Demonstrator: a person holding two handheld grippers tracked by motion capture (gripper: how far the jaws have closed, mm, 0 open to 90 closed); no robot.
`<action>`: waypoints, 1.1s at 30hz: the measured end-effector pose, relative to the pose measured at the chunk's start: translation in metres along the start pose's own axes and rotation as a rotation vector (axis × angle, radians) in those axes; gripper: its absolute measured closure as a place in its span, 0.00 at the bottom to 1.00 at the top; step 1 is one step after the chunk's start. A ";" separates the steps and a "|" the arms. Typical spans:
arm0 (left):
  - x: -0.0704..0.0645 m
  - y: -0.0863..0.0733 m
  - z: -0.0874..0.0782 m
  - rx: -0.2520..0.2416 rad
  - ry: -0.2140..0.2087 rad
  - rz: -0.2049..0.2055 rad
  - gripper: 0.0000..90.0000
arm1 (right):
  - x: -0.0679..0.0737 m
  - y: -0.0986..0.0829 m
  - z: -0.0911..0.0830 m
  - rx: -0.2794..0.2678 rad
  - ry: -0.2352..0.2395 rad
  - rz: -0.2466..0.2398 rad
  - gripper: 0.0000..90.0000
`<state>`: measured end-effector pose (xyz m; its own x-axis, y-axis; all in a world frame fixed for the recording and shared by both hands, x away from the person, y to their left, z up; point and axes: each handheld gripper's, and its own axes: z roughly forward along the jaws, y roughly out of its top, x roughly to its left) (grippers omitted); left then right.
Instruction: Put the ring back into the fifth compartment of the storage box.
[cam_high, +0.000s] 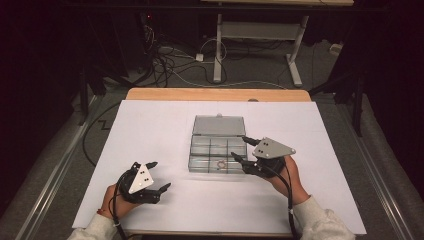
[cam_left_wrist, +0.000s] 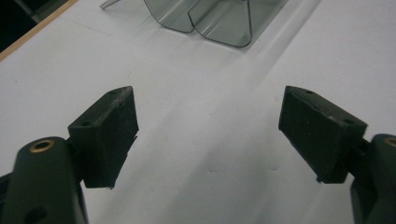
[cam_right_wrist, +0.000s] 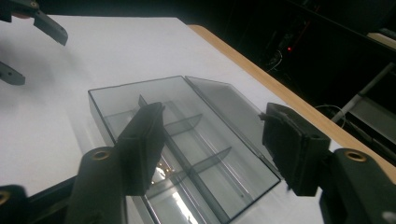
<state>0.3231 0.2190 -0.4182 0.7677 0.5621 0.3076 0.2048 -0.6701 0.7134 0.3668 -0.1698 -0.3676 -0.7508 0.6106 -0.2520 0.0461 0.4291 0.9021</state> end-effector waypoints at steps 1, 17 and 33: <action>0.000 0.000 0.000 0.000 0.001 0.000 0.21 | 0.000 -0.001 -0.002 0.002 -0.007 0.001 0.42; -0.007 0.000 -0.002 0.005 0.016 -0.024 0.21 | -0.011 -0.031 -0.036 0.001 -0.085 0.026 0.30; -0.008 -0.009 -0.015 0.019 0.059 -0.045 0.22 | 0.004 -0.086 -0.070 0.024 -0.082 0.044 0.30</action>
<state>0.3059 0.2284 -0.4177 0.7204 0.6191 0.3126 0.2503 -0.6524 0.7153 0.3140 -0.2514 -0.4218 -0.6911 0.6814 -0.2410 0.0945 0.4158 0.9045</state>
